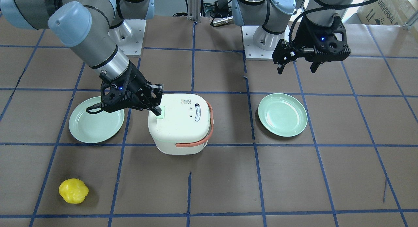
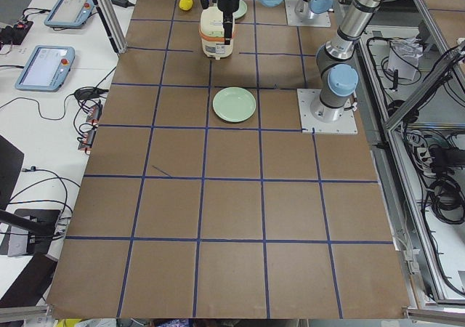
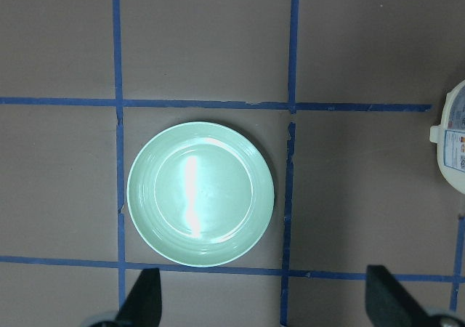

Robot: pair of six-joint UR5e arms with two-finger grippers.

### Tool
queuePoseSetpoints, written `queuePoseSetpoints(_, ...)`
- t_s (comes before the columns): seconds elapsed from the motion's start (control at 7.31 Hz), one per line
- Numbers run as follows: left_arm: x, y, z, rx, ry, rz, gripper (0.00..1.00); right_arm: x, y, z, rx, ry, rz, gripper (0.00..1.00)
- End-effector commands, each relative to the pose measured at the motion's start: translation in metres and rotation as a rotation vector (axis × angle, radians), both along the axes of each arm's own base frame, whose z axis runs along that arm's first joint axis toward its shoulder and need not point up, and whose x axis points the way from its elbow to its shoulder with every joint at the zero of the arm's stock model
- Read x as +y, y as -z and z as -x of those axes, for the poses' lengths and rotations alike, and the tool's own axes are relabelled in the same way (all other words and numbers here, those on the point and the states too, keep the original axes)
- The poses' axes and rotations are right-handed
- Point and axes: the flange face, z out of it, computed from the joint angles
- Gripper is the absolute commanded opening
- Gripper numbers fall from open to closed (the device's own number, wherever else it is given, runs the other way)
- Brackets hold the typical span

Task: Press rice cooker button
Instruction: 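Lower the right gripper and press down on the green lid button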

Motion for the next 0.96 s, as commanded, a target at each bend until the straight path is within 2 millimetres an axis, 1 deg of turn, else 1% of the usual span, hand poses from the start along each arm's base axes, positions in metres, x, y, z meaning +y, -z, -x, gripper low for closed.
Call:
queuePoseSetpoints(0.0, 0.0, -0.0002, 0.0, 0.0, 0.0, 0.0, 1.0, -0.0003, 0.0007, -0.0011, 0.0, -0.007, 0.003, 0.03)
queuePoseSetpoints(0.41, -0.0001, -0.0003, 0.0, 0.0, 0.0, 0.001, 1.0, -0.0006, 0.0047, -0.001, 0.004, -0.016, 0.0, 0.03)
queuePoseSetpoints(0.82, -0.0001, -0.0003, 0.0, 0.0, 0.0, 0.001, 1.0, 0.0033, 0.0106, -0.0002, 0.011, -0.017, -0.011, 0.04)
